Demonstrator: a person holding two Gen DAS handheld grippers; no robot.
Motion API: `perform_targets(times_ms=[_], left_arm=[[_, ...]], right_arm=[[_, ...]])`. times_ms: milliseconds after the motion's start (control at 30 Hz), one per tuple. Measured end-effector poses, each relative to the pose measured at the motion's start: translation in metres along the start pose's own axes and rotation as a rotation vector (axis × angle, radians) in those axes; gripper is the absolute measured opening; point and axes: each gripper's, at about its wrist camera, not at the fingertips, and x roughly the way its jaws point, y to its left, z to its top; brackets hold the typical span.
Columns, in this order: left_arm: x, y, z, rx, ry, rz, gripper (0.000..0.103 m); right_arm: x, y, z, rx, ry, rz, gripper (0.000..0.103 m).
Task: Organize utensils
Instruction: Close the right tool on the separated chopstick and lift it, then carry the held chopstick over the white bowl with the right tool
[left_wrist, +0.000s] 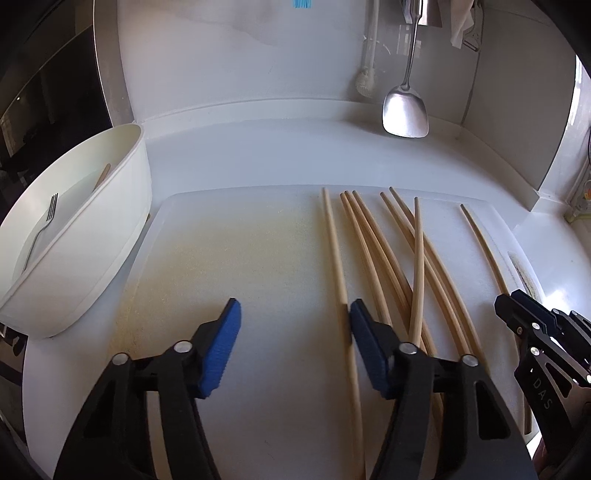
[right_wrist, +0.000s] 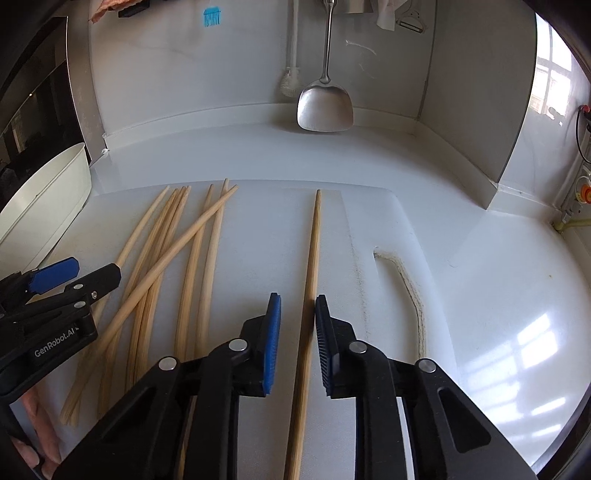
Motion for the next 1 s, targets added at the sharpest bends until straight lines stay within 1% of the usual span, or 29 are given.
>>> perform_targets(times_ms=[33,67,100,133,167,233,367,633,867,1000], left_arm=[[-0.001,0.000,0.000,0.000,-0.002,-0.003,0.044],[-0.002,0.000,0.000,-0.001,-0.002,-0.006,0.036],[-0.002,-0.001,0.000,-0.001,-0.004,-0.011,0.026],[-0.003,-0.001,0.000,0.001,-0.005,-0.017,0.021],[-0.003,-0.001,-0.001,-0.002,-0.006,-0.030,0.013],[-0.004,0.000,-0.001,-0.011,-0.002,-0.040,0.008],[-0.005,0.006,-0.001,-0.035,0.015,-0.047,0.007],[-0.024,0.016,0.003,-0.076,0.014,-0.067,0.007],[-0.060,0.033,0.022,-0.127,0.012,-0.072,0.007],[-0.089,0.048,0.030,-0.165,0.001,-0.048,0.007]], right_arm=[[0.000,-0.001,0.000,-0.002,0.001,0.002,0.007],[0.000,-0.001,0.000,-0.003,0.002,0.005,0.006],[-0.001,-0.001,0.000,-0.004,0.001,0.006,0.006],[0.000,-0.002,0.000,-0.006,0.001,0.006,0.006],[0.000,-0.002,0.000,-0.007,0.000,0.007,0.006],[-0.001,-0.005,-0.001,0.007,0.000,0.019,0.006],[-0.004,-0.011,-0.002,0.049,0.007,0.050,0.006],[-0.024,-0.008,0.005,0.038,-0.010,0.068,0.006],[-0.057,-0.003,0.029,0.012,-0.029,0.103,0.006],[-0.083,0.008,0.050,-0.032,-0.057,0.152,0.006]])
